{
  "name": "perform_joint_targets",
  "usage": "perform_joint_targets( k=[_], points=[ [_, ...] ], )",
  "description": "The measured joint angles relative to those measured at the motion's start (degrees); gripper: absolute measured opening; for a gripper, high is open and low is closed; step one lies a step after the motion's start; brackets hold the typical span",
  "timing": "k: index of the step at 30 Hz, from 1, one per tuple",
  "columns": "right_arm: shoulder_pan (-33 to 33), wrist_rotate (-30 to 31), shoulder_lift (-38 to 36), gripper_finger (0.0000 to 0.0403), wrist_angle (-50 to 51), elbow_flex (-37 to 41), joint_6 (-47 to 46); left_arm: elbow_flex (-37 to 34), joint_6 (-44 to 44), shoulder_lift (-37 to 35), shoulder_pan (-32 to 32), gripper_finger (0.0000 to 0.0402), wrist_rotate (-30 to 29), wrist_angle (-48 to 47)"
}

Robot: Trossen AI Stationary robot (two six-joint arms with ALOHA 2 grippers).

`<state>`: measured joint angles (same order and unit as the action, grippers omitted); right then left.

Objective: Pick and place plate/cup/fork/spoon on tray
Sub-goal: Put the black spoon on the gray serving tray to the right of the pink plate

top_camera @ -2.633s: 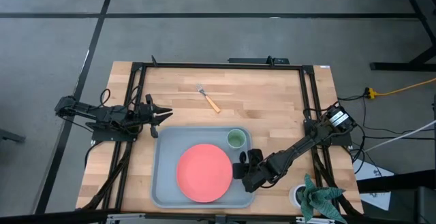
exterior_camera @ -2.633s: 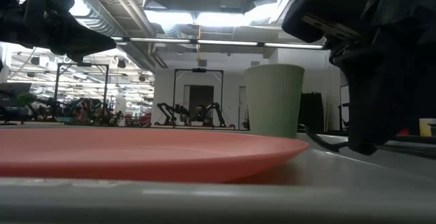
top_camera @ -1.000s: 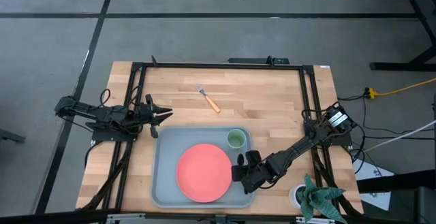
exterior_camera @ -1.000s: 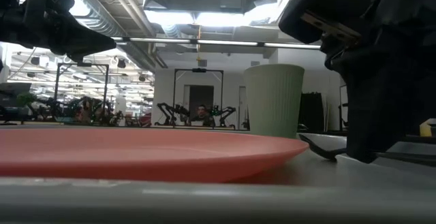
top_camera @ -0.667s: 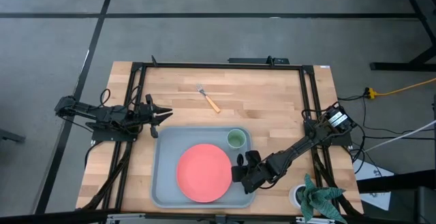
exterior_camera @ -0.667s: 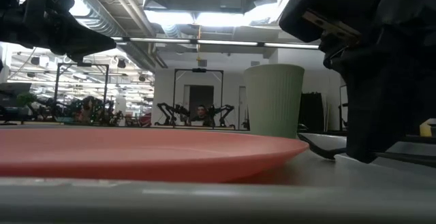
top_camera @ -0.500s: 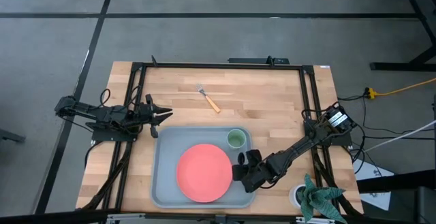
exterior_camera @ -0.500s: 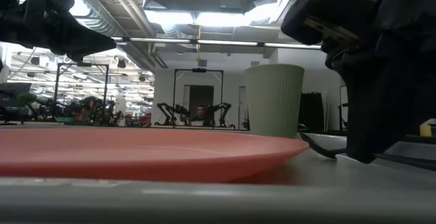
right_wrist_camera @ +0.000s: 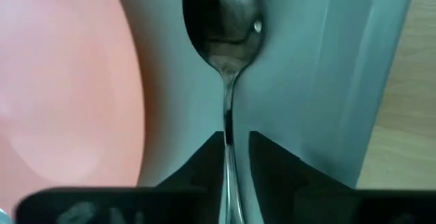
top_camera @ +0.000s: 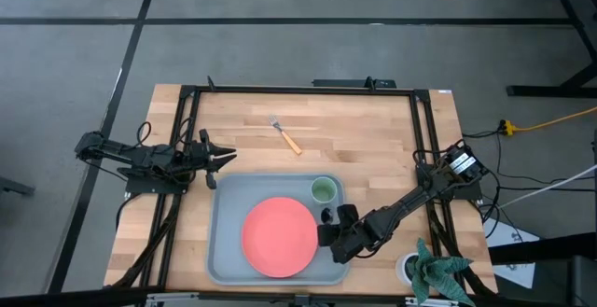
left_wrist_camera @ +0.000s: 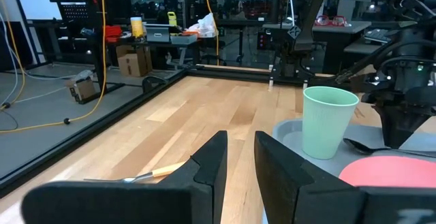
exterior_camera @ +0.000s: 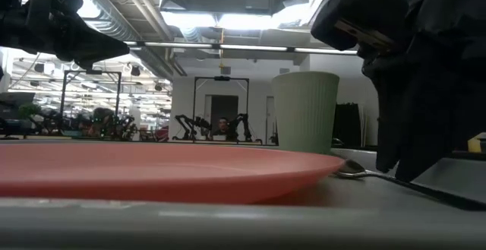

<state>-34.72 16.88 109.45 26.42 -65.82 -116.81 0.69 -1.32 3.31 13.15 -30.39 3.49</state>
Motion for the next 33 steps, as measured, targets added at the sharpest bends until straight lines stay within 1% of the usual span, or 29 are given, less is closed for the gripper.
perform_joint_targets(
  k=[3,6,8,10,13,16,24,33],
  points=[
    [0.00,0.29,0.00,0.0091,0.09,0.00,-1.59,0.00,0.00,0.00,0.00,0.0069,0.00,0.00],
    [-0.31,3.27,-0.04,0.0094,0.01,-0.07,-2.69,0.00,0.00,-0.01,0.00,0.0069,0.00,0.02],
    [-0.73,6.05,-0.21,0.0094,0.31,-0.70,-2.27,0.00,0.00,0.00,0.00,0.0069,0.00,0.00],
    [-1.10,6.37,-0.26,0.0094,0.26,-1.88,-0.33,0.00,0.00,0.00,0.00,0.0069,-0.01,0.00],
    [-1.22,2.06,-0.26,0.0094,0.73,-3.28,3.32,0.00,0.00,-0.02,0.00,0.0069,-0.02,-0.01],
    [-1.22,-2.10,-0.26,0.0094,0.67,-3.48,4.62,0.00,0.02,0.00,0.00,0.0069,0.00,-0.01],
    [-1.28,-8.58,1.64,0.0094,-2.01,-3.50,4.80,0.00,0.00,0.00,0.00,0.0069,-0.02,-0.01],
    [-1.55,-9.44,1.77,0.0094,-2.75,-3.50,4.31,0.00,0.00,-0.01,0.00,0.0069,-0.02,0.00]
  ],
)
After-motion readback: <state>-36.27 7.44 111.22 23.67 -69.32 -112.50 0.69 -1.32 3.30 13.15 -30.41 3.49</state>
